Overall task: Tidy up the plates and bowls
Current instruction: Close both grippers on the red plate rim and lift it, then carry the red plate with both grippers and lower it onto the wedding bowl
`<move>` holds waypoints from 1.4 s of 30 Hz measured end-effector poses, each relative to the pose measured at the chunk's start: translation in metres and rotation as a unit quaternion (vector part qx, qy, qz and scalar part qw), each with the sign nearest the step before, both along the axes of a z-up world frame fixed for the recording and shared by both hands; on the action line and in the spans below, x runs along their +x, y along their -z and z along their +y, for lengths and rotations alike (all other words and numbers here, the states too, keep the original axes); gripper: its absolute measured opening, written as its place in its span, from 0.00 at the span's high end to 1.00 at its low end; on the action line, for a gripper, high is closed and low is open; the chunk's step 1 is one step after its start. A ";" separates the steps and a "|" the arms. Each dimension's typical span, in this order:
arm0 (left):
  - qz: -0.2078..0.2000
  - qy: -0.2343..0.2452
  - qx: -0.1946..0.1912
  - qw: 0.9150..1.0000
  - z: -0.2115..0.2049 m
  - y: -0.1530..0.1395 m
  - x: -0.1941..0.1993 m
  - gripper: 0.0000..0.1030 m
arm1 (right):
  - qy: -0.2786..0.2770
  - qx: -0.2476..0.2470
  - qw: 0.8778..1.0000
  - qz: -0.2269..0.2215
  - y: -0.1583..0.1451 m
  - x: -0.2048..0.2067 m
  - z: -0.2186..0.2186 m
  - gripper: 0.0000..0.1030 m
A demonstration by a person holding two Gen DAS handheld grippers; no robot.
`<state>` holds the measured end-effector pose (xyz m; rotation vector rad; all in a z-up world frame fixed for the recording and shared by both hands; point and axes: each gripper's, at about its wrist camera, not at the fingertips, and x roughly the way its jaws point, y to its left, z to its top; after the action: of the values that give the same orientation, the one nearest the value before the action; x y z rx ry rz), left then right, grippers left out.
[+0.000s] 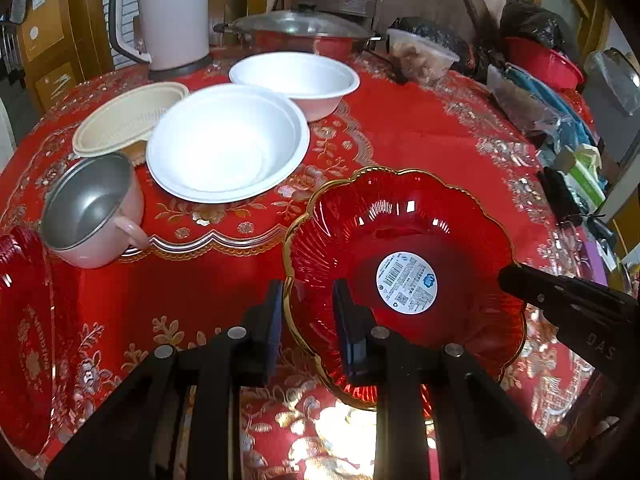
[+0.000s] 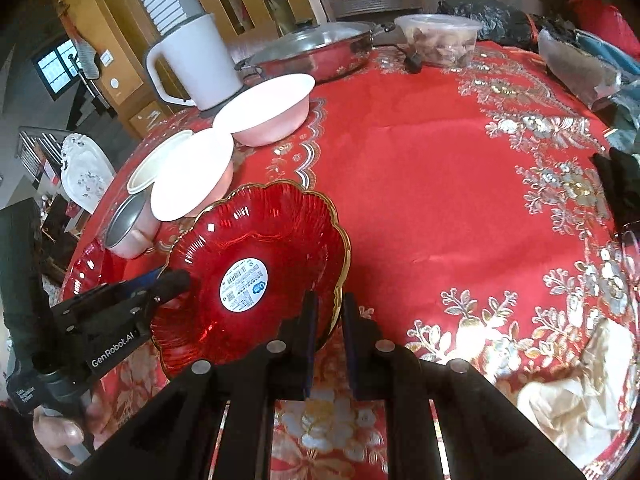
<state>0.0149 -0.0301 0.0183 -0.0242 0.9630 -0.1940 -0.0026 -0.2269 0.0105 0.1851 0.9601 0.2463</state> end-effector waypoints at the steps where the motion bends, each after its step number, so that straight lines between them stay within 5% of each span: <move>1: -0.003 0.000 -0.001 1.000 0.000 -0.003 -0.002 0.79 | -0.001 -0.001 1.000 -0.004 -0.003 -0.002 0.000 0.88; 19: -0.061 -0.060 -0.010 0.996 0.065 -0.050 -0.032 0.79 | -0.063 0.004 0.997 -0.054 -0.053 -0.016 0.063 0.87; 42: -0.075 -0.208 0.019 0.975 0.223 -0.054 -0.073 0.79 | -0.216 -0.004 0.976 -0.042 -0.051 -0.009 0.246 0.86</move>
<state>-0.0581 0.1926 0.0727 -0.1725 0.7904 0.2059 -0.0111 0.0195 0.0619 -0.0454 0.9090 0.6442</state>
